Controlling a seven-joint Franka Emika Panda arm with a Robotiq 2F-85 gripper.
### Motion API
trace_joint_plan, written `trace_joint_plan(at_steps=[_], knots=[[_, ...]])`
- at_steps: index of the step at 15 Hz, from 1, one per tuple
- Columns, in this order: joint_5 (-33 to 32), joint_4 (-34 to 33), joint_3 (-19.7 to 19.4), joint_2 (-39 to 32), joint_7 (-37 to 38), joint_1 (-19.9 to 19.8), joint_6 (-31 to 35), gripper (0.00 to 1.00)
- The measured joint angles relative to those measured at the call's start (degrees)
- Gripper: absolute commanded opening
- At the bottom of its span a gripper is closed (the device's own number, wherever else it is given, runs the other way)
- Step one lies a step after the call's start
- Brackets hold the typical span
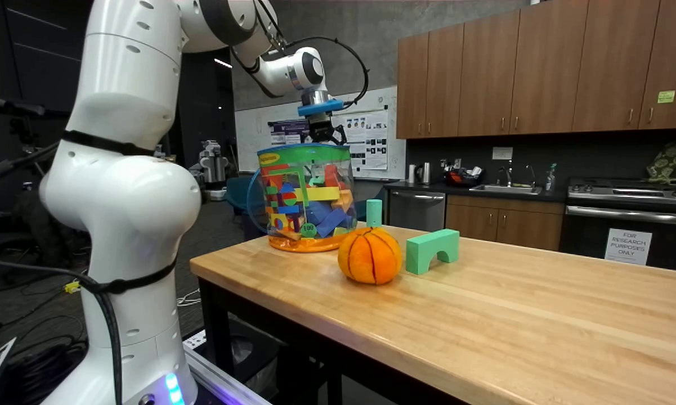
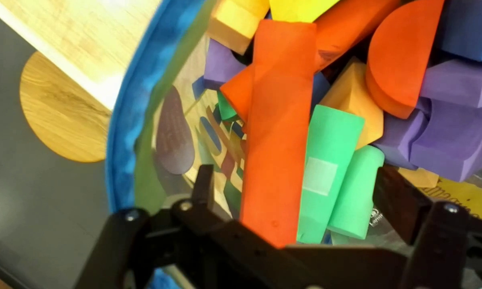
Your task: Move the orange block from the bag to the table
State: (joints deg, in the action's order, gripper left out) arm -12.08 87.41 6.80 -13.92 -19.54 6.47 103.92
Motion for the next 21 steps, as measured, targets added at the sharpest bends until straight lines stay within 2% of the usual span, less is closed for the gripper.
trace_joint_plan(at_steps=[12, 13, 15, 21], knots=[[0.1, -4.1, 0.8, -6.0, 0.0, 1.1, -1.1, 1.0], [0.1, -4.4, 0.7, -6.7, 0.0, 1.0, -1.3, 0.79], [0.1, -4.9, 0.5, -7.8, 0.1, 0.9, -1.6, 0.68], [0.0, -6.4, 0.1, -8.8, 0.8, 0.8, -2.5, 0.25]])
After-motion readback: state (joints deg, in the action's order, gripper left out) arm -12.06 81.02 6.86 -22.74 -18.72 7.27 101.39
